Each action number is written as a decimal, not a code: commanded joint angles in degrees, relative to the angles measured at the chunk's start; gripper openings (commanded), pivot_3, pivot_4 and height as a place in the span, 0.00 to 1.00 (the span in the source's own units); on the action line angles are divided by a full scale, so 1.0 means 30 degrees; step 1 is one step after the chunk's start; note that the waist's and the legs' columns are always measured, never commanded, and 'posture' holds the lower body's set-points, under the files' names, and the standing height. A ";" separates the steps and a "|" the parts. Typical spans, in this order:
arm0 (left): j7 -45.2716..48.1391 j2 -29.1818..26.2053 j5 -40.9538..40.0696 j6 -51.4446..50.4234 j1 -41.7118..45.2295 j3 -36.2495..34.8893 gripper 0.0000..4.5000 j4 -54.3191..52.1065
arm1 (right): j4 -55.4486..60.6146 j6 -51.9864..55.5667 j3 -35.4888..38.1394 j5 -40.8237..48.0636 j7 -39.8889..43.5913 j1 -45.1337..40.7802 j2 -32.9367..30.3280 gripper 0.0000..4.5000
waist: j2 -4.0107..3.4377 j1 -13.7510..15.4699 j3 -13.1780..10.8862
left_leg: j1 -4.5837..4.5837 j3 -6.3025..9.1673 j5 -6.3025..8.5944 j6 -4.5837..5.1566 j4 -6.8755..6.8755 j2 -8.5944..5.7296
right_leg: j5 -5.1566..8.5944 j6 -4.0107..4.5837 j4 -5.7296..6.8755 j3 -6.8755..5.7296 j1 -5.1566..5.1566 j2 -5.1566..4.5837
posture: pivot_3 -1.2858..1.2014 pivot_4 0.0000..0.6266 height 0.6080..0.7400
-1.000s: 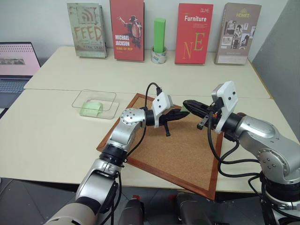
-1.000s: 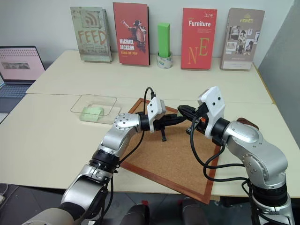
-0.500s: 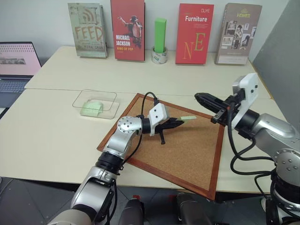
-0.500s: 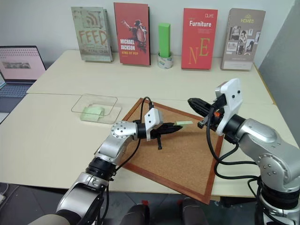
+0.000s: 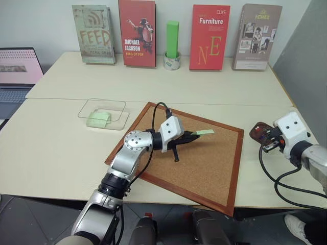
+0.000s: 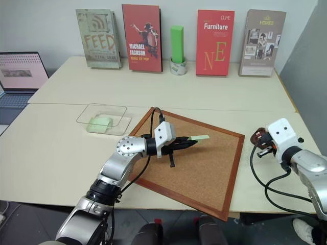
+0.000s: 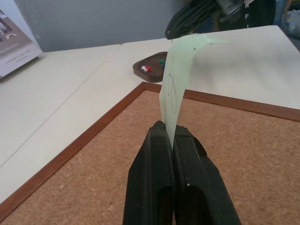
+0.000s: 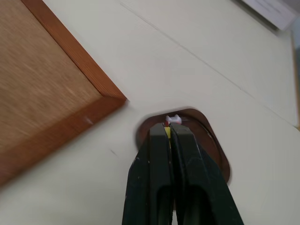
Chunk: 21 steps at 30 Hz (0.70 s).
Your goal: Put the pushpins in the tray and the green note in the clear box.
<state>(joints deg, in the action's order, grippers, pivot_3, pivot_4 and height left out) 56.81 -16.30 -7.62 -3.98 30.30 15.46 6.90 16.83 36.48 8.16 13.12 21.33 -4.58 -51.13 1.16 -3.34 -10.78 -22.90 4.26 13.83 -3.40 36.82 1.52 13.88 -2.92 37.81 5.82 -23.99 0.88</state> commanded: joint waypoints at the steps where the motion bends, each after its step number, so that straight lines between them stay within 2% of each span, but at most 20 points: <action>1: -0.0282 -0.0122 -0.0024 -0.0158 -0.0050 0.0017 0.01 -0.1079 | -0.1922 -0.1947 -0.0435 -0.1667 0.0203 -0.0435 0.0039 0.00 | 0.0000 0.0001 0.0000 | -0.0002 0.0000 0.0000 0.0000 0.0006 0.0000 | 0.0000 -0.0001 0.0001 0.0001 0.0000 0.0000 | 0.52 0.24 1.00; 2: -0.0307 -0.0146 -0.0003 -0.0167 -0.0090 0.0039 0.01 -0.1130 | -0.2615 -0.2302 -0.0725 -0.2031 0.0303 -0.0585 0.0109 0.00 | 0.0000 0.0002 0.0000 | -0.0004 0.0000 0.0000 0.0000 0.0012 -0.0001 | -0.0001 -0.0002 0.0000 0.0001 0.0001 0.0000 | 0.52 0.24 1.00; 4: -0.0363 -0.0186 0.0015 -0.0182 -0.0134 0.0069 0.00 -0.1193 | -0.3699 -0.2985 -0.1088 -0.2602 0.0397 -0.0888 0.0319 0.10 | 0.0000 0.0001 0.0000 | -0.0005 -0.0002 0.0000 0.0000 0.0016 -0.0004 | -0.0004 -0.0006 0.0000 0.0006 0.0004 -0.0001 | 0.52 0.24 1.00; 5: -0.0385 -0.0205 0.0021 -0.0179 -0.0145 0.0083 0.00 -0.1200 | -0.4175 -0.3215 -0.1195 -0.2813 0.0374 -0.1089 0.0475 0.11 | 0.0000 0.0002 0.0000 | -0.0005 -0.0002 0.0000 0.0000 0.0016 -0.0003 | -0.0006 -0.0010 -0.0001 0.0004 0.0006 -0.0001 | 0.52 0.24 1.00; 9: -0.0436 -0.0288 0.0010 -0.0171 -0.0193 0.0147 0.00 -0.1233 | -0.5283 -0.3819 -0.1231 -0.3262 0.0451 -0.1606 0.0997 0.32 | -0.0001 -0.0002 0.0000 | -0.0004 -0.0001 0.0000 0.0000 0.0012 -0.0003 | -0.0007 -0.0011 0.0008 0.0005 0.0004 0.0000 | 0.52 0.24 1.00; 16: -0.0528 -0.0470 -0.0068 -0.0225 -0.0260 0.0037 0.00 -0.1242 | -0.5083 -0.3640 -0.0776 -0.3398 0.0619 -0.1834 0.1303 0.62 | -0.0001 0.0027 0.0001 | -0.0003 0.0003 0.0000 0.0000 0.0019 -0.0004 | -0.0009 -0.0013 0.0014 0.0003 0.0011 0.0001 | 0.52 0.24 1.00; 17: -0.0550 -0.0471 -0.0069 -0.0241 -0.0265 0.0039 0.00 -0.1254 | -0.5003 -0.3584 -0.0693 -0.3396 0.0670 -0.1814 0.1289 0.69 | -0.0001 0.0028 0.0001 | -0.0002 0.0002 0.0000 0.0000 0.0020 -0.0003 | -0.0009 -0.0013 0.0014 0.0002 0.0013 0.0001 | 0.52 0.24 1.00; 21: -0.0848 -0.0477 -0.0061 -0.0362 -0.0320 -0.0132 0.00 -0.1328 | -0.3539 -0.3061 0.0310 -0.3028 0.1000 -0.1647 0.0934 0.86 | -0.0002 0.0025 0.0001 | -0.0001 0.0002 0.0000 0.0000 0.0025 -0.0004 | -0.0010 -0.0015 0.0016 0.0003 0.0015 0.0000 | 0.52 0.24 1.00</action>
<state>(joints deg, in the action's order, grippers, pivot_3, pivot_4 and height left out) 55.42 -17.71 -7.55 -4.91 29.50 15.67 5.10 1.48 26.50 5.50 3.42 23.64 -9.46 -47.03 1.16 -3.27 -10.78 -22.90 4.27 13.83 -3.40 36.90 1.51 13.85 -2.97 37.87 5.83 -23.95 0.89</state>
